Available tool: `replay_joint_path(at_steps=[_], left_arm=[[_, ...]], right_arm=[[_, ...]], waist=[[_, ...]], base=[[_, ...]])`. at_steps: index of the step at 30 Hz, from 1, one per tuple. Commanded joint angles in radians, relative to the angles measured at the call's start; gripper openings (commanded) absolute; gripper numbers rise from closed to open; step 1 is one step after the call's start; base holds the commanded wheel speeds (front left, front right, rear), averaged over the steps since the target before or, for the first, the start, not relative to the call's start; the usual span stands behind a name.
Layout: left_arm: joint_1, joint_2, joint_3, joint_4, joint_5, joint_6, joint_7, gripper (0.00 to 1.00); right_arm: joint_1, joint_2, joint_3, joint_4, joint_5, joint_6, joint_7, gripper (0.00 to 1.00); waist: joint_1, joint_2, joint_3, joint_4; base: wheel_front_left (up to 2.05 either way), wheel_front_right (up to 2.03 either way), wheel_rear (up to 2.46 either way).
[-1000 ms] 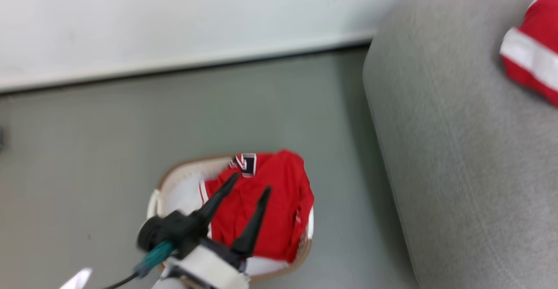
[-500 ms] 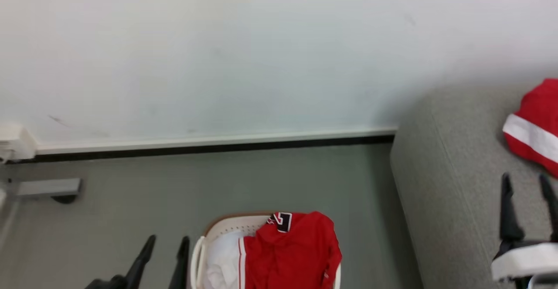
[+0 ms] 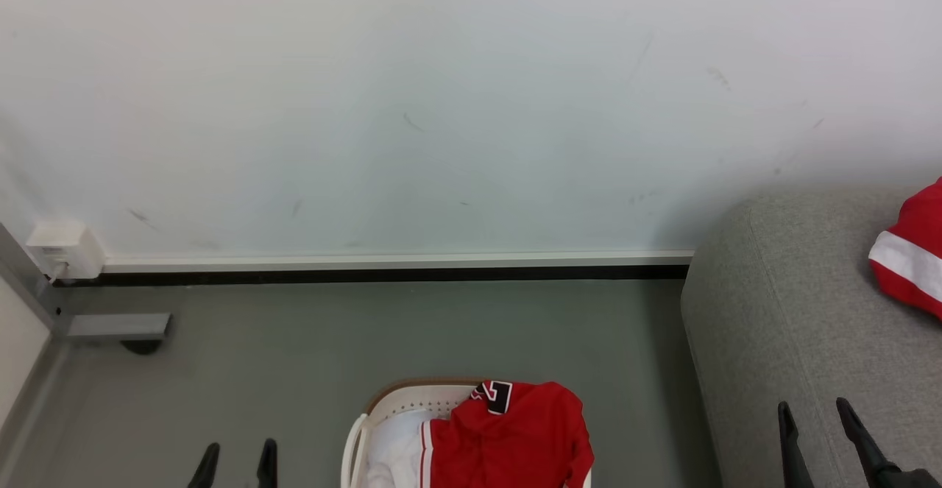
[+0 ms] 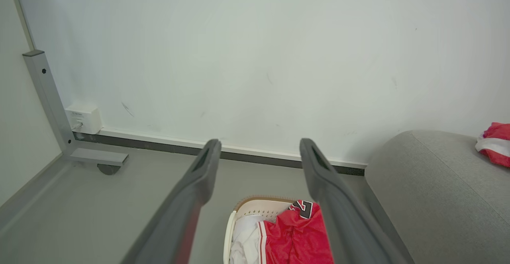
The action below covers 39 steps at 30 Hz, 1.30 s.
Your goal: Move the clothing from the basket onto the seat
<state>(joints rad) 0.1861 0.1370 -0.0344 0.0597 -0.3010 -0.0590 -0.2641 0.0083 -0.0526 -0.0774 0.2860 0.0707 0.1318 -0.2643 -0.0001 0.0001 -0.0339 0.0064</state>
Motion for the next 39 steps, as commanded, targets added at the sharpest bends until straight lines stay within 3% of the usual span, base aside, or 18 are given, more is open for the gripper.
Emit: replay_joint_path(at_steps=[1,14,27,32,39], left_arm=[[0.011,-0.010,0.016,0.007,0.024,-0.011,0.000,1.00],[0.001,-0.048,0.067,0.035,0.074,-0.060,0.000,1.00],[-0.008,-0.056,0.079,0.043,0.090,-0.071,-0.001,1.00],[-0.023,-0.051,0.064,0.050,0.090,-0.072,-0.001,1.00],[-0.127,-0.037,-0.034,0.128,0.115,-0.071,-0.001,1.00]], right_arm=[[0.023,0.002,0.005,-0.001,0.004,-0.002,0.000,1.00],[0.030,0.002,0.050,0.040,0.044,-0.002,0.000,1.00],[0.017,0.002,0.065,0.048,0.053,-0.002,0.000,1.00],[-0.001,0.002,0.077,0.036,0.054,-0.002,0.000,1.00],[-0.053,0.002,0.091,-0.001,0.053,-0.002,0.000,1.00]], waist=[[0.0001,-0.0001,-0.002,-0.001],[0.0001,-0.0001,-0.007,-0.003],[0.0001,-0.0001,-0.003,-0.012],[0.0001,-0.0001,0.009,-0.034],[0.0001,-0.0001,0.093,-0.090]], base=[[0.00,0.00,0.00],[0.00,0.00,0.00],[0.00,0.00,0.00],[0.00,0.00,0.00],[0.00,0.00,0.00]])
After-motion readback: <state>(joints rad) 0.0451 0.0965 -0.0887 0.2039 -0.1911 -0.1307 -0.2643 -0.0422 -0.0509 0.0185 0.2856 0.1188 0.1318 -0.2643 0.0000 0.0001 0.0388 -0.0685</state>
